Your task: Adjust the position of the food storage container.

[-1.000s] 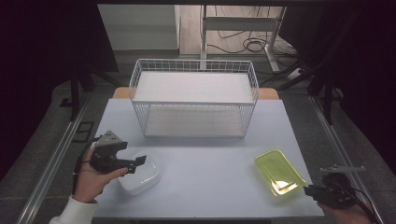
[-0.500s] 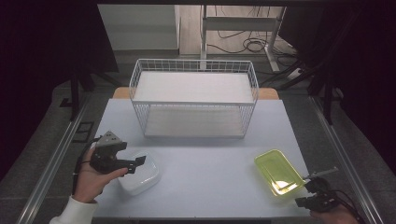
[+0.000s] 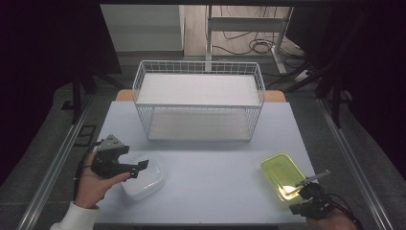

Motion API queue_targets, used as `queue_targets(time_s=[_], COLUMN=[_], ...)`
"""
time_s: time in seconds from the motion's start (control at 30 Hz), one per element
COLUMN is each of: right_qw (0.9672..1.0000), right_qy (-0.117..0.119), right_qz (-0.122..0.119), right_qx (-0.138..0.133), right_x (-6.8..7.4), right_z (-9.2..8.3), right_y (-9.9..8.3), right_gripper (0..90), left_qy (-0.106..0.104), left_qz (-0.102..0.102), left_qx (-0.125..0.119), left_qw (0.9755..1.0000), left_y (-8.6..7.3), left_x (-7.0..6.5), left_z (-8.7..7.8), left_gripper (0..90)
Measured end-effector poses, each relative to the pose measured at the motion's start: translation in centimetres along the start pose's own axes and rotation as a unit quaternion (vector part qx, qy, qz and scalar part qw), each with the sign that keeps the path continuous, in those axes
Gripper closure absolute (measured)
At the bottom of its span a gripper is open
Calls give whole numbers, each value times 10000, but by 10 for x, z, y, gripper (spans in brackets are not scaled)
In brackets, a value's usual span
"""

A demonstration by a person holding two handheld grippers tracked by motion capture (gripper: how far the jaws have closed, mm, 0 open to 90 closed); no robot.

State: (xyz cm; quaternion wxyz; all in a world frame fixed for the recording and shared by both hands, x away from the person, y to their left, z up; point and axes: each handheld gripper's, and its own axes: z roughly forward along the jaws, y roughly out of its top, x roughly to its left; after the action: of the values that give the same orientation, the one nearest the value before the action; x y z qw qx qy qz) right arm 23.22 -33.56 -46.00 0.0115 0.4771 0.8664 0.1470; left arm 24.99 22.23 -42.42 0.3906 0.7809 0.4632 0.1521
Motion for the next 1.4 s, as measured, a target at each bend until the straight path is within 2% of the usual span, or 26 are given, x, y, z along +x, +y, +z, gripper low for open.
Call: queue_targets(time_s=[0.13, 0.23, 0.27, 0.37, 0.53, 0.67, 0.93, 1.17, 1.27, 1.33, 1.37, 1.4], right_qw=[9996, 9997, 9999, 9999, 9990, 9951, 9905, 9905, 9890, 9847, 9847, 9817], right_qy=[232, 149, 60, 50, -280, -520, -695, -679, -737, -1056, -1056, -1124], right_qz=[-150, -182, -127, -64, 236, 643, 898, 889, 955, 1103, 1103, 1208], right_qx=[-56, -59, -95, -136, -268, -537, -776, -803, -851, -836, -836, -946], right_x=[10, 13, 12, 10, -4, -25, -48, -49, -51, -61, -61, -69], right_z=[4, 8, 10, 11, 8, 4, 1, 1, -5, -13, -13, -18], right_y=[7, 10, 12, 12, 7, 1, -1, -2, -6, -10, -10, -9], right_gripper=[892, 892, 892, 892, 892, 892, 892, 892, 892, 892, 892, 892], left_qy=[-8, -9, -8, -4, -3, 1, 14, 23, 22, 33, 33, 34], left_qz=[18, 22, 16, 10, 6, 26, 0, -18, -22, -43, -43, -44], left_qx=[28, 28, 16, 11, 3, 34, 25, 29, 15, -6, -6, -8], left_qw=[10000, 10000, 10000, 10000, 10000, 10000, 10000, 10000, 10000, 10000, 10000, 10000], left_y=[0, 0, 0, 0, 0, 0, 0, -1, -1, -1, -1, -1], left_x=[0, -1, 0, 0, 0, 0, 0, 2, 2, 3, 3, 3], left_z=[1, 1, 1, 1, 1, 2, 3, 2, 1, 0, 0, 0], left_gripper=[124, 124, 124, 124, 124, 124, 124, 124, 124, 123, 124, 124])
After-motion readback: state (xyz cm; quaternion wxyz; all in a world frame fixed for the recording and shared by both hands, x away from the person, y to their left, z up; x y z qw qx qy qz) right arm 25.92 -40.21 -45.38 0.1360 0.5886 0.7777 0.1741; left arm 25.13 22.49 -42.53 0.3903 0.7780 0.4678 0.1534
